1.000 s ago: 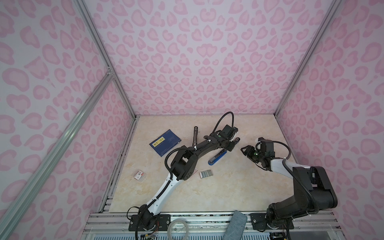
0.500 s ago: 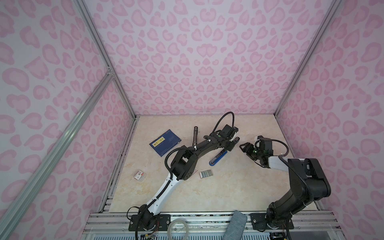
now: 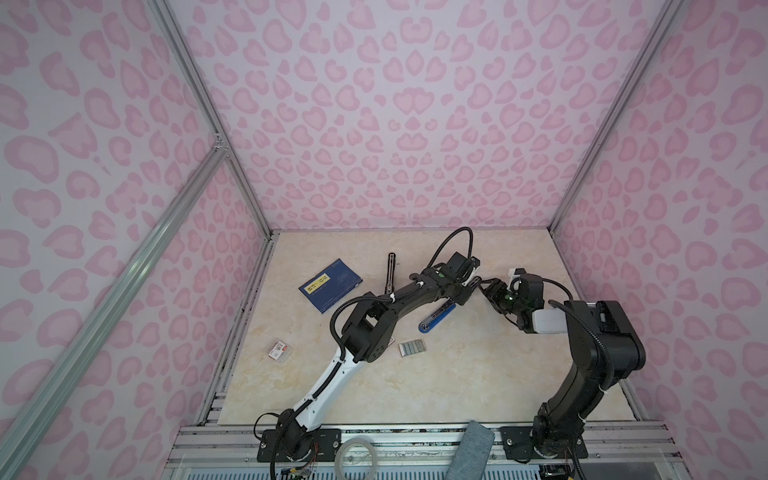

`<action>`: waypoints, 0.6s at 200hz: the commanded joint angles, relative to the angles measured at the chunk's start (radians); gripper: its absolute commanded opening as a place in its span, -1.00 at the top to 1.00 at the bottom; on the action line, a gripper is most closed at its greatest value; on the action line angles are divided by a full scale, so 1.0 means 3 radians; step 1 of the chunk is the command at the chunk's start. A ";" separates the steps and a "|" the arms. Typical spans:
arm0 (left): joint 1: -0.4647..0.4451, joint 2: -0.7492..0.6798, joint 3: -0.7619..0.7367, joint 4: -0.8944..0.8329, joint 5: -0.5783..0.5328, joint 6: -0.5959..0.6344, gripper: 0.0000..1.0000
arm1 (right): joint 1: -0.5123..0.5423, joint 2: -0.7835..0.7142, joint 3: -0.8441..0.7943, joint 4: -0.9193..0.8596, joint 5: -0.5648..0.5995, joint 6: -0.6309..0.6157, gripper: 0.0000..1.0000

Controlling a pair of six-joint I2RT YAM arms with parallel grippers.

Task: Load the staples into the stapler

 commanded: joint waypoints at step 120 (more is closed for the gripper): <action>-0.0047 -0.0441 -0.0357 0.0366 0.0165 -0.0017 0.92 | -0.0050 0.0609 0.0143 0.1087 -0.0387 0.0553 -0.21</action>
